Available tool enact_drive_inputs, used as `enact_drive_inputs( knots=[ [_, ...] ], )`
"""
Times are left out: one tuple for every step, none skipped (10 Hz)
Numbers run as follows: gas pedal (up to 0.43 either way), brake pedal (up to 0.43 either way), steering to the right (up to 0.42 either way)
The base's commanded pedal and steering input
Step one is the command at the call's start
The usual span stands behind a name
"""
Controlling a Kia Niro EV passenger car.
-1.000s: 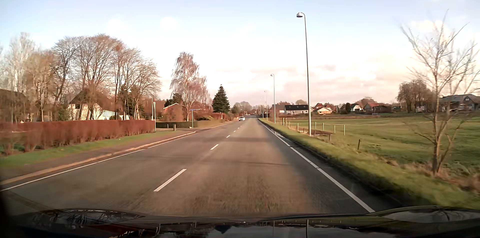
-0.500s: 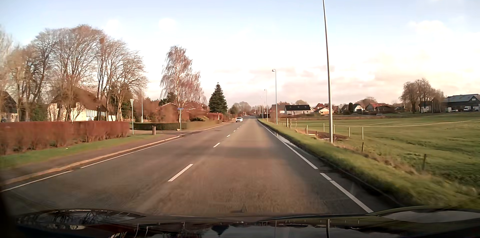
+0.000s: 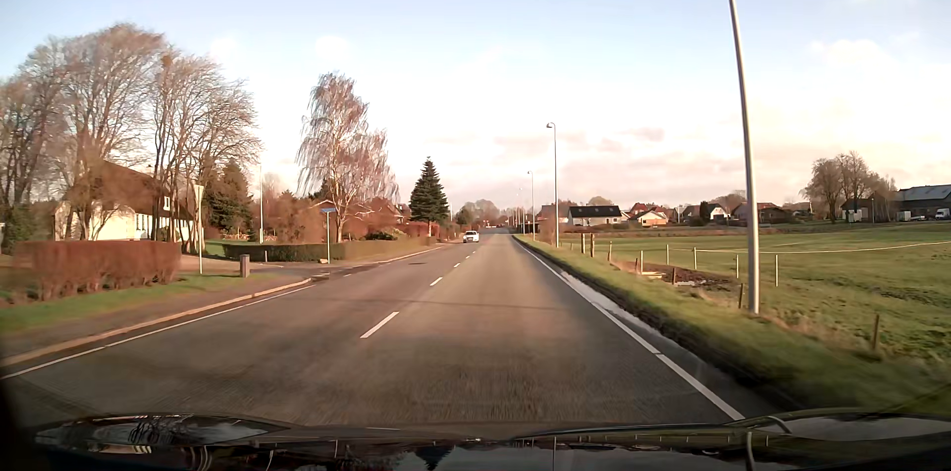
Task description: Follow the waypoints while adhering to traffic rules and regulations
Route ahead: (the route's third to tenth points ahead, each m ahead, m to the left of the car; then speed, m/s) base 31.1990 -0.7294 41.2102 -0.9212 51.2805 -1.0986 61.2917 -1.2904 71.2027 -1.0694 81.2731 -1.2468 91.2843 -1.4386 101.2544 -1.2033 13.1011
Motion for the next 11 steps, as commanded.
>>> enact_drive_inputs(
  knots=[
    [0.15, 0.0, -0.002],
    [0.15, 0.0, -0.002],
    [0.15, 0.0, -0.002],
    [0.15, 0.0, -0.001],
    [0.15, 0.0, -0.001],
    [0.15, 0.0, 0.0],
    [0.15, 0.0, 0.0],
    [0.15, 0.0, 0.0],
    [0.15, 0.0, 0.0],
    [0.15, 0.0, 0.0],
    [0.15, 0.0, 0.0]
  ],
)
